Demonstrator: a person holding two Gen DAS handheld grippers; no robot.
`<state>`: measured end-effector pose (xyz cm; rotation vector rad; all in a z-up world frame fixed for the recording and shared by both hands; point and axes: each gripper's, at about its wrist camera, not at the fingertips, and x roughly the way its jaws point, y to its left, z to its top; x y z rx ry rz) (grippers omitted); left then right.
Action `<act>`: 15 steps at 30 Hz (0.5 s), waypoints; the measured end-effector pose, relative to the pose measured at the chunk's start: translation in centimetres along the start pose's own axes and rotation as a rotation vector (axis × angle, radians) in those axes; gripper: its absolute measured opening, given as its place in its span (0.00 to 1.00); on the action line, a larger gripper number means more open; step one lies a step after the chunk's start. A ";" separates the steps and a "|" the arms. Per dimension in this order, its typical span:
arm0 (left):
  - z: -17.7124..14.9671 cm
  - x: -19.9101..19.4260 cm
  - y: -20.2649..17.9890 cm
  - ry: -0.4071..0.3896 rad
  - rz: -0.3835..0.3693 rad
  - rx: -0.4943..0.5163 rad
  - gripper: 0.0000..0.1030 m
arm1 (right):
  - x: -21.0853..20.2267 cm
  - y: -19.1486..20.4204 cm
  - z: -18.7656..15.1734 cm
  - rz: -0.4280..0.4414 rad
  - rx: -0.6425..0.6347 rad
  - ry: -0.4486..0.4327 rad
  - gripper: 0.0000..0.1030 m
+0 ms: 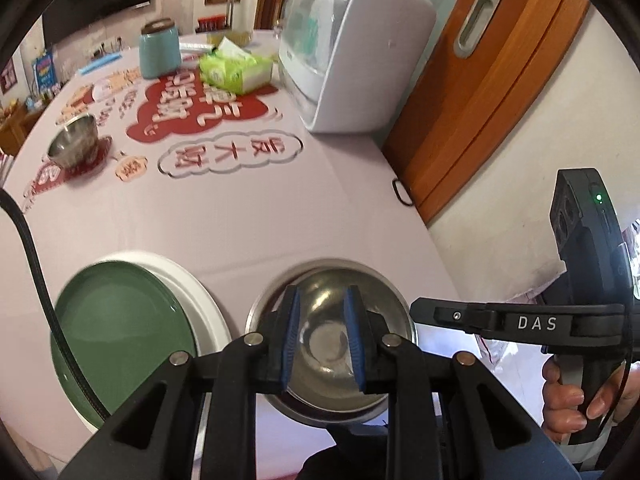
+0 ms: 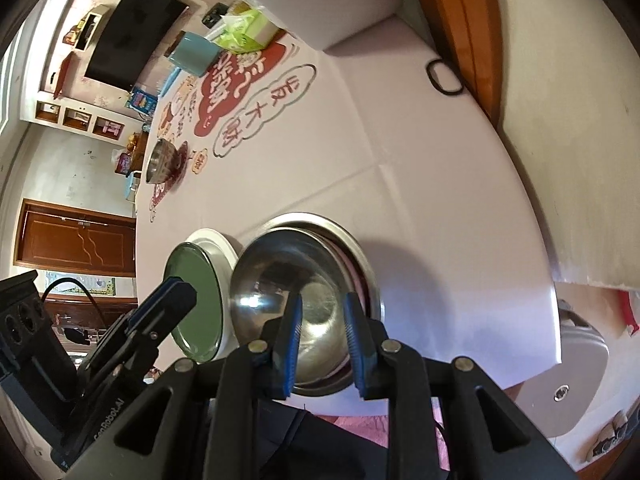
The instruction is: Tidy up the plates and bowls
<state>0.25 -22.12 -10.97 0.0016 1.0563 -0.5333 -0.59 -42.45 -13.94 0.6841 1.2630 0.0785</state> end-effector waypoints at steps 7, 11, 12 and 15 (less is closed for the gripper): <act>0.4 -1.9 2.8 -0.085 -0.004 -0.029 0.20 | -0.4 2.5 -0.1 0.001 -0.033 -0.065 0.22; 0.4 -3.0 4.7 -0.116 -0.010 -0.036 0.20 | 0.0 4.6 -0.3 0.012 -0.046 -0.090 0.22; 0.4 -3.5 5.4 -0.125 -0.011 -0.039 0.20 | 0.2 5.2 -0.3 0.015 -0.052 -0.094 0.22; 0.4 -4.5 7.0 -0.146 -0.008 -0.050 0.20 | 0.8 7.2 -0.4 0.026 -0.070 -0.106 0.22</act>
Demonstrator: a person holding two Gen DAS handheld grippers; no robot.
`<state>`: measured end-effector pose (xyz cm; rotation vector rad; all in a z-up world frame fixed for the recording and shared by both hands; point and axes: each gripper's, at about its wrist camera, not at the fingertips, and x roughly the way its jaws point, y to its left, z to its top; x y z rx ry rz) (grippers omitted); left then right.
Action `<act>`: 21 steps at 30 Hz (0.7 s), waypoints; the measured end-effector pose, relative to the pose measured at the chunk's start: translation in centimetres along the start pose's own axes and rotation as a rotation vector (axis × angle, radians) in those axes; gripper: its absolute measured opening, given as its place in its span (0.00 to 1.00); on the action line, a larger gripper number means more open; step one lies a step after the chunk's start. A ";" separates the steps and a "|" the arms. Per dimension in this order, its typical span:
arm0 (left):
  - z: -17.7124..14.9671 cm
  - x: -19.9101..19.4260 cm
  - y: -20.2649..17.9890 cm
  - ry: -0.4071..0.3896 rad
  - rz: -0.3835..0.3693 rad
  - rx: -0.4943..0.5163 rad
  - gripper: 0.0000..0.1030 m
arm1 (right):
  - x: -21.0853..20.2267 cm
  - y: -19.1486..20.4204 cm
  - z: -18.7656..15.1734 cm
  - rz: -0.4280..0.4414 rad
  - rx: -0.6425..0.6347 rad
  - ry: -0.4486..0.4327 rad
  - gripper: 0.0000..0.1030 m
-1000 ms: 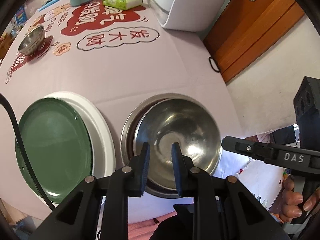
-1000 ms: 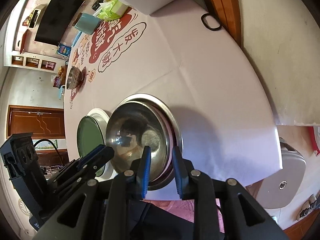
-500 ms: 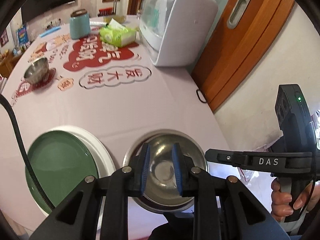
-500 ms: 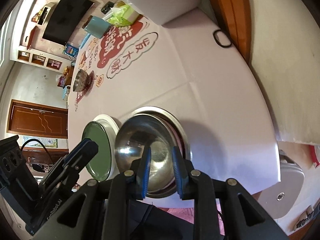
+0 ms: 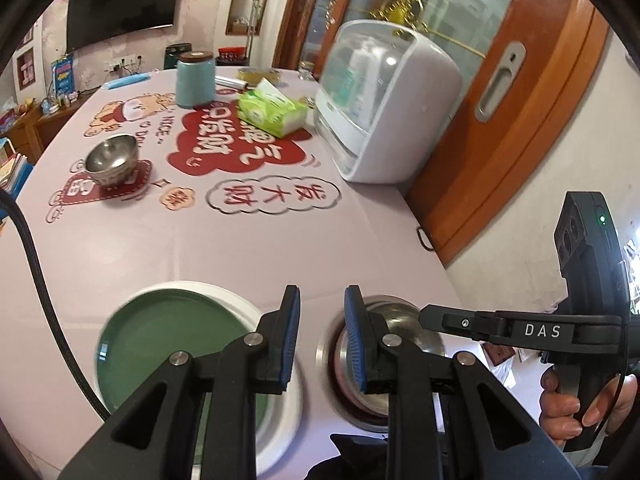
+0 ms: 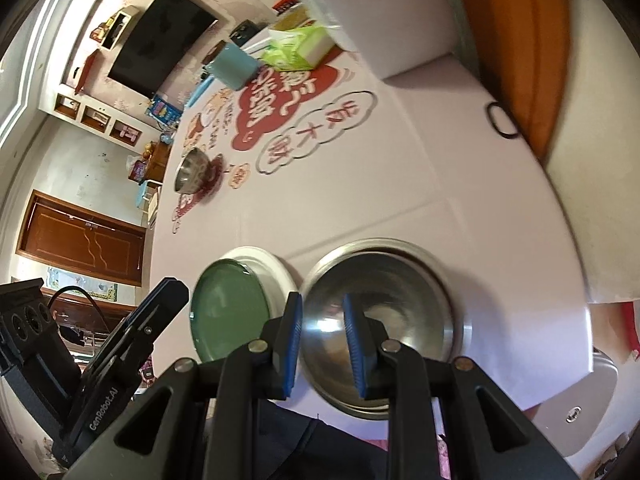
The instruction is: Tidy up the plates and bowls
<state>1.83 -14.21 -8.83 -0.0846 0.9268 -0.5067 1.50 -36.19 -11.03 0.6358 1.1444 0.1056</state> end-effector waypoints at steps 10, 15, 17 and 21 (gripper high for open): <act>1.2 -2.7 7.3 -0.024 0.029 -0.023 0.23 | 2.2 5.7 -0.2 0.059 -0.009 -0.078 0.22; 1.4 -3.5 10.7 -0.014 0.060 -0.036 0.24 | 3.7 8.6 -0.5 0.090 -0.011 -0.102 0.22; 1.3 -3.7 12.4 0.000 0.087 -0.028 0.26 | 4.4 9.6 -0.7 0.098 -0.010 -0.112 0.22; 1.4 -4.2 15.2 0.011 0.115 -0.022 0.30 | 5.8 11.5 -0.7 0.099 -0.019 -0.132 0.22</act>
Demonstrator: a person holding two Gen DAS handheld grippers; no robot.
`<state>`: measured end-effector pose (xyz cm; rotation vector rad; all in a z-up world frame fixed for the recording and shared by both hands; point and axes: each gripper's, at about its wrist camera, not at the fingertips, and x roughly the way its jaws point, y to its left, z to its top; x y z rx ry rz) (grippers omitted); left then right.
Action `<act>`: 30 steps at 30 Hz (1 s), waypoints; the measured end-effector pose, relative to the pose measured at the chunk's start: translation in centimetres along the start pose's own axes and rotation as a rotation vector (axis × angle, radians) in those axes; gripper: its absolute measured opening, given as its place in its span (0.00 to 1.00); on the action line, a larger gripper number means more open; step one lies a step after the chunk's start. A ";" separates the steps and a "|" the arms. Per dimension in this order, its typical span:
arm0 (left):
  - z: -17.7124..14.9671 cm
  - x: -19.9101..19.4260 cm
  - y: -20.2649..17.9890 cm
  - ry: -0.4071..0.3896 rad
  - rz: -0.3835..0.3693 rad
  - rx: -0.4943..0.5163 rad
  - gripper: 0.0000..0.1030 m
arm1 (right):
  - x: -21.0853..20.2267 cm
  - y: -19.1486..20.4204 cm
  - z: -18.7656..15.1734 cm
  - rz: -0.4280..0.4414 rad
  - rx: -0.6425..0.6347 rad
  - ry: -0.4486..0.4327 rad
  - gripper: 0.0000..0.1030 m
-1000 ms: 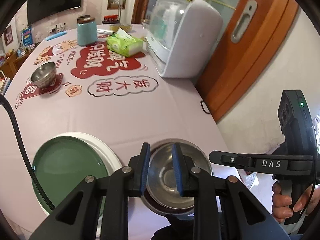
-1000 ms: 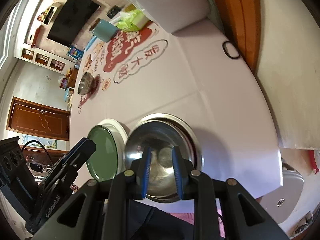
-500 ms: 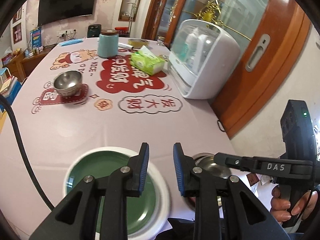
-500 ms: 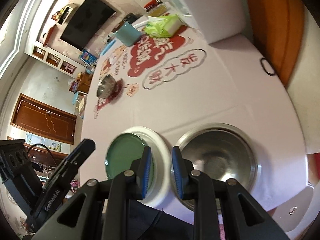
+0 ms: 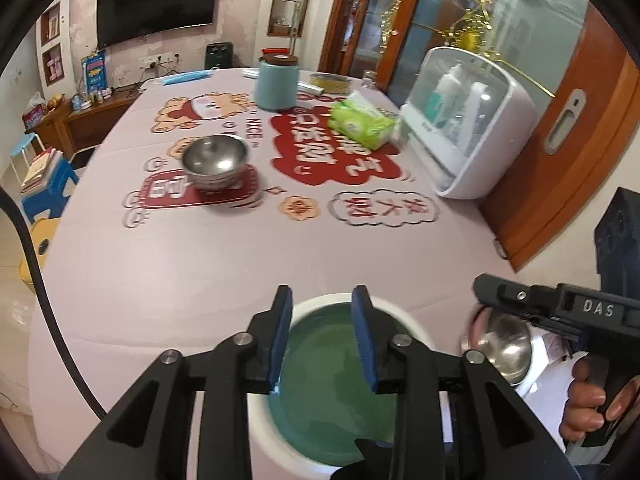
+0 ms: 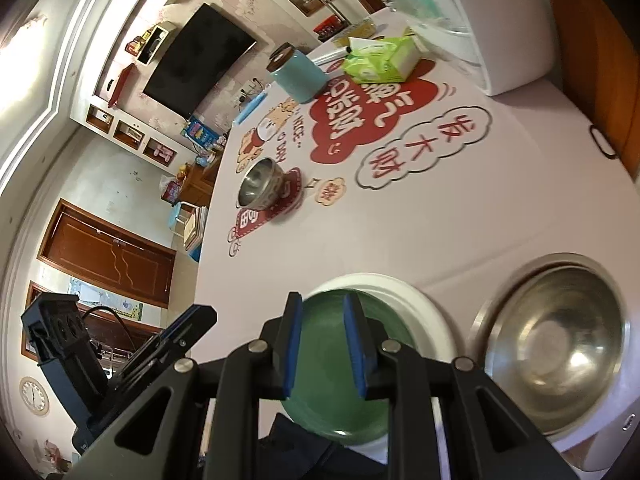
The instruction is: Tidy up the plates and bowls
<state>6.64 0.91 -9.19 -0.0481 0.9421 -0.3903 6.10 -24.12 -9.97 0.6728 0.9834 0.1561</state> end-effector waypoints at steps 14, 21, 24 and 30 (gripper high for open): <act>6.2 0.5 10.3 0.035 0.118 0.049 0.53 | 4.3 9.6 3.1 -0.056 -0.172 -0.133 0.38; 11.4 0.0 13.2 0.012 0.119 0.053 0.54 | 5.0 14.4 7.0 -0.060 -0.283 -0.217 0.51; 13.4 0.5 14.1 0.017 0.126 0.048 0.54 | 5.4 16.2 8.6 -0.084 -0.353 -0.261 0.55; 15.8 3.0 15.7 0.042 0.110 0.006 0.55 | 7.1 18.5 10.5 -0.142 -0.475 -0.327 0.61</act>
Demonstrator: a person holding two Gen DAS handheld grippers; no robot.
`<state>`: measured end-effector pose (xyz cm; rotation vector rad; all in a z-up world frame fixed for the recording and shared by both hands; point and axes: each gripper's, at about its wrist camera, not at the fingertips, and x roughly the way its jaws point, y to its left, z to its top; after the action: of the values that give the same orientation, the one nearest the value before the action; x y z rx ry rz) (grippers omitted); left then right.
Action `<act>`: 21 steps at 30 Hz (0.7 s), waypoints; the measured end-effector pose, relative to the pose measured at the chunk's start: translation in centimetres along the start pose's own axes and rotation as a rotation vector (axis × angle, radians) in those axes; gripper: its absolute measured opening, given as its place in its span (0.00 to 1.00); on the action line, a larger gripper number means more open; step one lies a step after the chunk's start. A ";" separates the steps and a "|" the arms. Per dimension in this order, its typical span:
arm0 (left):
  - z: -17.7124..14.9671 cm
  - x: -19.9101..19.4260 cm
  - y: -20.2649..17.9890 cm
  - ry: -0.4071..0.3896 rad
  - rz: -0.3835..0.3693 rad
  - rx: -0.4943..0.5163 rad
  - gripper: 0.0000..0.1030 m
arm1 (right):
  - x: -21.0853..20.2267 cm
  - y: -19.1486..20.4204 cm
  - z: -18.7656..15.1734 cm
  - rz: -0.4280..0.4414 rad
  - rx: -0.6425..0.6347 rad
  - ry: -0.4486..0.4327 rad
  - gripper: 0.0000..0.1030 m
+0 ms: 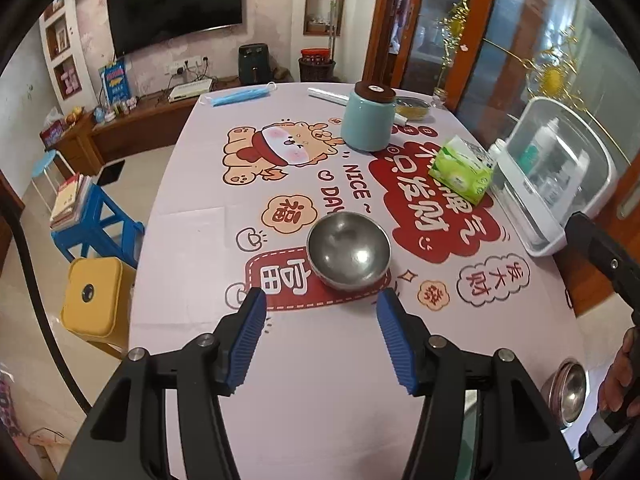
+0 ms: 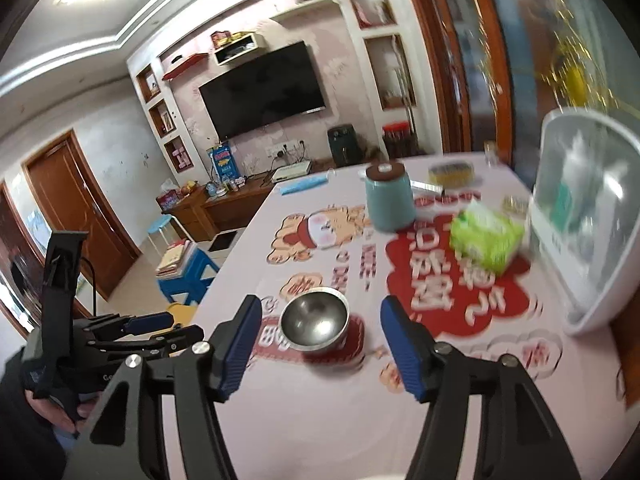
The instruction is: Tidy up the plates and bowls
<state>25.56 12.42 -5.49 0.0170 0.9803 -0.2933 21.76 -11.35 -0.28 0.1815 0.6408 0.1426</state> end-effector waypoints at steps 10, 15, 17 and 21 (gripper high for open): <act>0.9 7.4 0.1 0.040 -0.102 -0.060 0.55 | 7.0 0.3 -0.6 -0.008 -0.056 0.057 0.61; 0.8 10.9 0.5 0.055 -0.143 -0.111 0.55 | 10.4 -0.1 -1.9 -0.016 -0.066 0.108 0.61; 0.6 12.3 0.9 0.065 -0.155 -0.140 0.55 | 11.9 -0.5 -2.5 -0.015 -0.049 0.140 0.61; 0.1 15.0 1.6 0.098 -0.161 -0.176 0.55 | 14.1 -1.1 -3.8 -0.013 -0.021 0.192 0.61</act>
<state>33.83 10.41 -17.97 -0.2106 1.1039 -0.3554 30.76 -9.26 -11.66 0.1440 0.8315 0.1558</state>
